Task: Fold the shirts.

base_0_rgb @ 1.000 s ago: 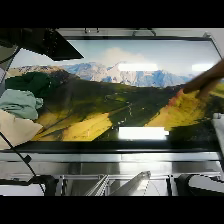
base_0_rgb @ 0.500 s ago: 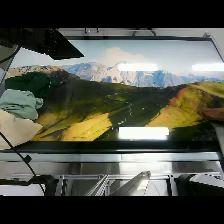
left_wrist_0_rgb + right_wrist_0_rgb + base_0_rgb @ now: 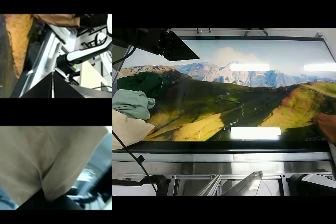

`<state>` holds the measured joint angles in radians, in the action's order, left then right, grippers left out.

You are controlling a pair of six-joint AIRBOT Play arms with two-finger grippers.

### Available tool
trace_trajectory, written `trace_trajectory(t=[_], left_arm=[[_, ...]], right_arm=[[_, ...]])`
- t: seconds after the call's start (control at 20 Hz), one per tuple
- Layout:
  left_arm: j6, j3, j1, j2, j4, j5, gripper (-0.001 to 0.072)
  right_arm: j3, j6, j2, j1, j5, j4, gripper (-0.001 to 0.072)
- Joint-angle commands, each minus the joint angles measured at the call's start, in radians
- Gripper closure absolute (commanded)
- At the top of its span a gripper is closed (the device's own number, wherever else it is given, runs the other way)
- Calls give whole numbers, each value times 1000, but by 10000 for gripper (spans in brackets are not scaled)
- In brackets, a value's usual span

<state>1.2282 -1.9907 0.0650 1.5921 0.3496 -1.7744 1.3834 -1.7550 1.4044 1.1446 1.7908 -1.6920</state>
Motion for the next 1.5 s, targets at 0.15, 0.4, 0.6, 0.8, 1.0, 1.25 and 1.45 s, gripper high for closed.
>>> trace_trajectory(t=[0.15, 0.4, 0.6, 0.8, 1.0, 1.25, 1.45], left_arm=[[-1, 0, 23, 1, 68, 8, 705], [-1, 0, 24, 1, 76, 24, 706], [-1, -1, 4, 0, 75, 28, 706], [17, -1, -68, 0, 76, 95, 707], [55, 58, -108, -40, 79, 72, 708], [-16, 654, -46, -376, 301, 227, 707], [-56, 1197, -10, -634, 355, 376, 686]], right_arm=[[-248, -34, 57, 0, -156, -106, 173], [-159, -90, 69, -1, -48, 39, 296], [11, -54, 59, -53, -80, 645, 690], [71, 54, 7, -238, -257, 858, 691], [16, 198, -111, -518, -407, 693, 693], [-367, 242, -409, -854, -532, 640, 692], [-775, 237, -660, -1174, -657, 677, 692]])
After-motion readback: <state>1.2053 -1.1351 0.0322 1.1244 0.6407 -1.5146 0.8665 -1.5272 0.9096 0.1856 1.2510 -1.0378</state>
